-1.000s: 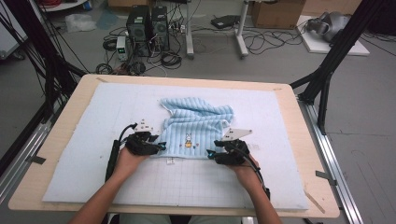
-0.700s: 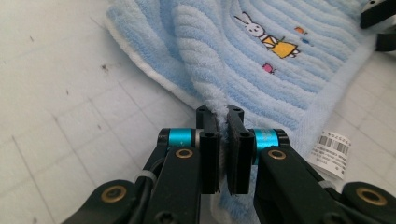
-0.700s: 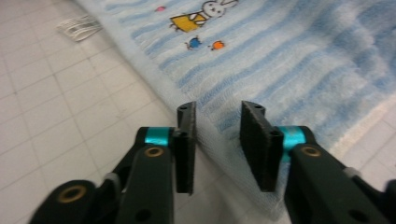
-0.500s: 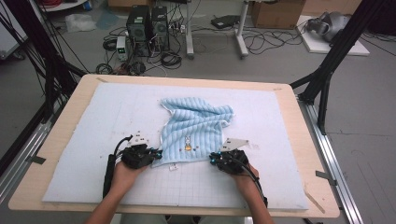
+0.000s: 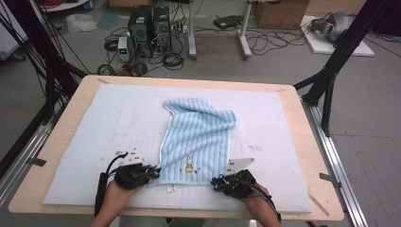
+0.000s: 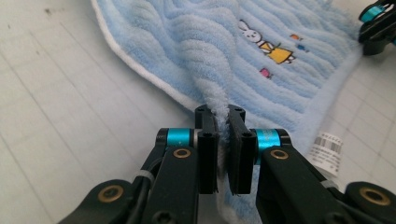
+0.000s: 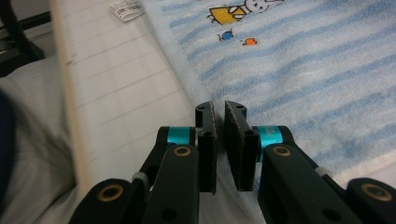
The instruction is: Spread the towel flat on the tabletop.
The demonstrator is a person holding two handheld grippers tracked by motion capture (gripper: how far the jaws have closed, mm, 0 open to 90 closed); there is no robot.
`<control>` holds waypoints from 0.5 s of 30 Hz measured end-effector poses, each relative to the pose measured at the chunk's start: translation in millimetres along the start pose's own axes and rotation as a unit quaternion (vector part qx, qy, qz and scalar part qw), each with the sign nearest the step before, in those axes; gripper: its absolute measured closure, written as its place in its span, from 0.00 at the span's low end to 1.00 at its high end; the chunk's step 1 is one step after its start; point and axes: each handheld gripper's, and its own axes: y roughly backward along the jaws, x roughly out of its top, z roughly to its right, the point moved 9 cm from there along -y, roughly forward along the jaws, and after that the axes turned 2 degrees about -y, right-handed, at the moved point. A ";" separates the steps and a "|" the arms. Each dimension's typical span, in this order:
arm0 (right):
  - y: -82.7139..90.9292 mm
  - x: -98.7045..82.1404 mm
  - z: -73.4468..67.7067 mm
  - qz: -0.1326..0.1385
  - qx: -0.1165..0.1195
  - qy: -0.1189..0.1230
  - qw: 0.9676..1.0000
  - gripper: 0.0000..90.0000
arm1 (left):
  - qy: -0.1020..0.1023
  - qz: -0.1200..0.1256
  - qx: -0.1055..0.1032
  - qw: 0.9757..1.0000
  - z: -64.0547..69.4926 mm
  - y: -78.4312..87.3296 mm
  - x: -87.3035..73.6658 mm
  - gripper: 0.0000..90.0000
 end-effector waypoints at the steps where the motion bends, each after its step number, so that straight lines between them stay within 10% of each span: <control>1: 1.8 -2.3 -4.2 -0.001 0.005 0.002 1.000 0.92 | 0.000 0.002 -0.003 1.000 3.0 1.9 -1.8 0.93; 9: 16.2 -17.7 -33.6 -0.006 0.049 0.014 0.999 0.86 | -0.010 0.001 -0.042 0.999 22.6 8.1 -4.4 0.91; 11: 21.1 -10.6 -32.3 0.022 0.056 -0.002 0.998 0.75 | 0.012 0.022 -0.029 0.999 13.9 8.3 4.9 0.70; 15: 23.2 13.4 -3.8 0.069 -0.005 -0.034 0.997 0.54 | 0.042 0.058 0.001 0.997 -10.0 7.0 29.5 0.52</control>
